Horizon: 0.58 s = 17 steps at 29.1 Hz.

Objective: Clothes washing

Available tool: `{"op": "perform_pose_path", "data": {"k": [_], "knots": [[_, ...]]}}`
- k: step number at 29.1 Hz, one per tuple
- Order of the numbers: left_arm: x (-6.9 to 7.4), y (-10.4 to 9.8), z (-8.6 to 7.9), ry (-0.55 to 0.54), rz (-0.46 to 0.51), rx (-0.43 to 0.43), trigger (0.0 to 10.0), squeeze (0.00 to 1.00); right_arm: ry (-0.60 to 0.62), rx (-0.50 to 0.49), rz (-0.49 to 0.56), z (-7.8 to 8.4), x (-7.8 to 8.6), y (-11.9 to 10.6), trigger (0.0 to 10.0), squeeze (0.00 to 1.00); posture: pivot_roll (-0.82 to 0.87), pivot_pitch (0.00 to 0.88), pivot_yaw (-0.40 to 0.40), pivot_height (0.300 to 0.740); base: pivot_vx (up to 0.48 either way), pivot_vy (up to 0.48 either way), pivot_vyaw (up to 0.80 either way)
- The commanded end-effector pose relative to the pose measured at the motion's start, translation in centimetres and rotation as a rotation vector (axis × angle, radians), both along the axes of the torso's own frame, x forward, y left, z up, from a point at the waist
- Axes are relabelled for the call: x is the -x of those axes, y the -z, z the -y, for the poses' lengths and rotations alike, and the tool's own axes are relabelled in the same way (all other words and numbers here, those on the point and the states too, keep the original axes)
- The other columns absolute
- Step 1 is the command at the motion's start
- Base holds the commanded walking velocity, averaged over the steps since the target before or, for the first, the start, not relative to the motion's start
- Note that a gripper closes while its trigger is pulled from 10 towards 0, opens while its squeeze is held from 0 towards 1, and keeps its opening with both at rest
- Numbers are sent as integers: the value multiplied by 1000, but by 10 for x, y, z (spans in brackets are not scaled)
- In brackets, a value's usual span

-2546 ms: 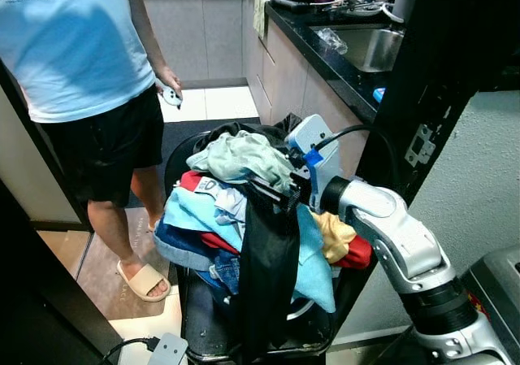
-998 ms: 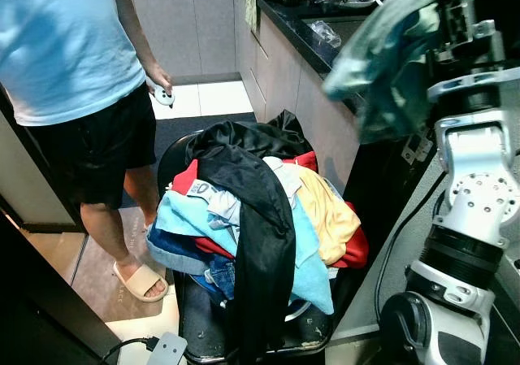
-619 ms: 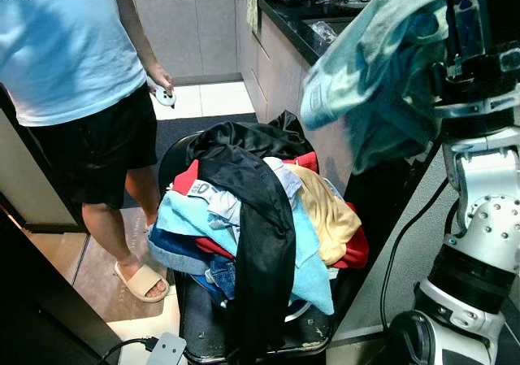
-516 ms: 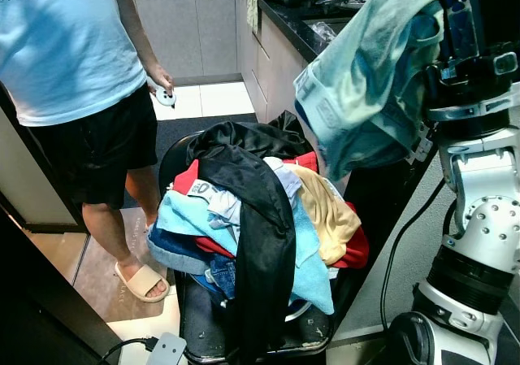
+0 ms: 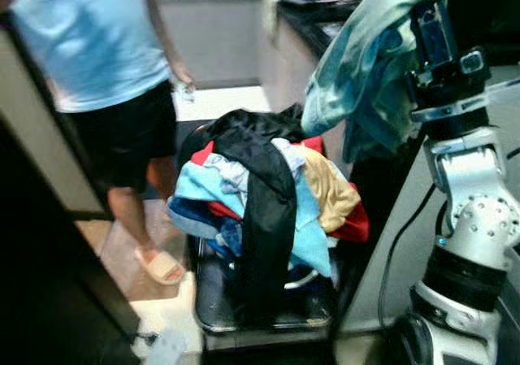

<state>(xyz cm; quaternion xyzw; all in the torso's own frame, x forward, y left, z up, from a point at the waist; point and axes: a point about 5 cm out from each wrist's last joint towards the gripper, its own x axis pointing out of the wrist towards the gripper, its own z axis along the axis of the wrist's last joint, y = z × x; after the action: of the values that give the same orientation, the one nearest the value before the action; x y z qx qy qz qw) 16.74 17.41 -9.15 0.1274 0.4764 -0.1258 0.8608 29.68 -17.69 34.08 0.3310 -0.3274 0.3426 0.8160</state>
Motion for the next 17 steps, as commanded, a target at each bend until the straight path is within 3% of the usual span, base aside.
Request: {"op": "perform_pose_path", "data": {"k": [1, 3, 10, 17], "knots": [[11, 5, -3, 7, -56, -13, 10000, 0, 32, 18, -9, -1, -1, -1, 10000, 0, 41, 26, -5, 740, -337, 0, 0], [12, 5, -2, -2, -54, -5, 10000, 0, 60, 46, -34, -2, -5, 1, 10000, 0, 42, 27, -5, 740, -322, 0, 0], [11, 5, -3, -12, -46, 0, 10000, 0, 101, 66, -62, -1, -9, 3, 10000, 0, 43, 30, -7, 740, 0, 0, -800], [11, 5, -2, -3, -44, 2, 10000, 0, 268, 130, -130, 6, -20, 4, 10000, 0, 42, 30, -8, 740, 0, 0, -800]]}}
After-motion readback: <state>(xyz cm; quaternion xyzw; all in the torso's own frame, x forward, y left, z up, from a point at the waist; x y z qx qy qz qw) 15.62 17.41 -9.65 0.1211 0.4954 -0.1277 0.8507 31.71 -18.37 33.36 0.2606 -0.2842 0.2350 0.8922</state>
